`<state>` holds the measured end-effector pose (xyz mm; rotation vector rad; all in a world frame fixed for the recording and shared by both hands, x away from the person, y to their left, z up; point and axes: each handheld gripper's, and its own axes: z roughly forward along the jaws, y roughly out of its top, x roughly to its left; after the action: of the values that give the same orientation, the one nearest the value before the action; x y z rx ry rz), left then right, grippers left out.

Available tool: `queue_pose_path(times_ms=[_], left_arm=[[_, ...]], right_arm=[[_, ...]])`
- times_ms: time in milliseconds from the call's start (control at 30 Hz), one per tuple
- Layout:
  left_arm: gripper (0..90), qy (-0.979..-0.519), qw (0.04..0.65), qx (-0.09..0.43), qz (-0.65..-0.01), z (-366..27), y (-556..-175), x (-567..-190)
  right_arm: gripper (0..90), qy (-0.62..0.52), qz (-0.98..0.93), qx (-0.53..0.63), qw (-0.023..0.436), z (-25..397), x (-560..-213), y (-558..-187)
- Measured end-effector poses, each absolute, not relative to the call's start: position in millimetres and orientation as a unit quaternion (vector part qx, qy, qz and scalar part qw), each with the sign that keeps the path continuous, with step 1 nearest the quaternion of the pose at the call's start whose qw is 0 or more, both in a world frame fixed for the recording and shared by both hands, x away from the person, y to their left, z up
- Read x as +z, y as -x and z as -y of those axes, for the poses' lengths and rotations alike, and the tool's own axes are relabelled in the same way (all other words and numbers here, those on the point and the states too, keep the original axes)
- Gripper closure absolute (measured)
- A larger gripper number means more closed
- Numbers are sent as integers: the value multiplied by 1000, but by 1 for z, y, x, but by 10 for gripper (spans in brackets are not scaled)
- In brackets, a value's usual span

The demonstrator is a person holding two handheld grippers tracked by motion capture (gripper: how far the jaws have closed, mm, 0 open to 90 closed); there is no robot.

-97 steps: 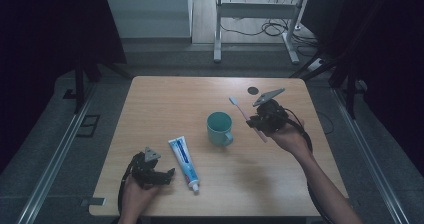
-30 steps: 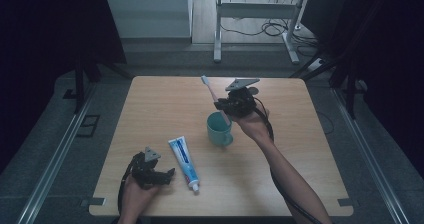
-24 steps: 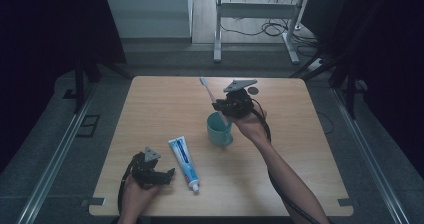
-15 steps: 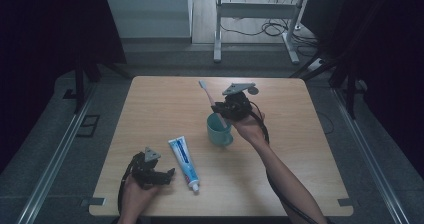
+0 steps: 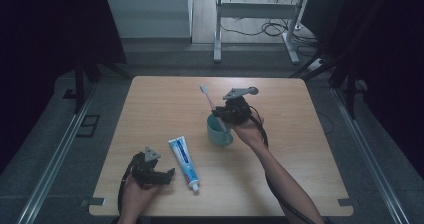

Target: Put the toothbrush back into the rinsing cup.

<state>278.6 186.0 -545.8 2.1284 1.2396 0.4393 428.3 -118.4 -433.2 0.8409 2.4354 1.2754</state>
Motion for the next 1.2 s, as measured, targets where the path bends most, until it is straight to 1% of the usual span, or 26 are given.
queue_pose_path(times_ms=[800,1200], left_arm=[[6,-808,314,167,-470,-186,-279,-546],[6,-808,314,167,-470,-186,-279,-546]], right_arm=[[780,-303,-844,427,114,119,-464,-431],[776,-312,-847,419,99,119,-473,-433]])
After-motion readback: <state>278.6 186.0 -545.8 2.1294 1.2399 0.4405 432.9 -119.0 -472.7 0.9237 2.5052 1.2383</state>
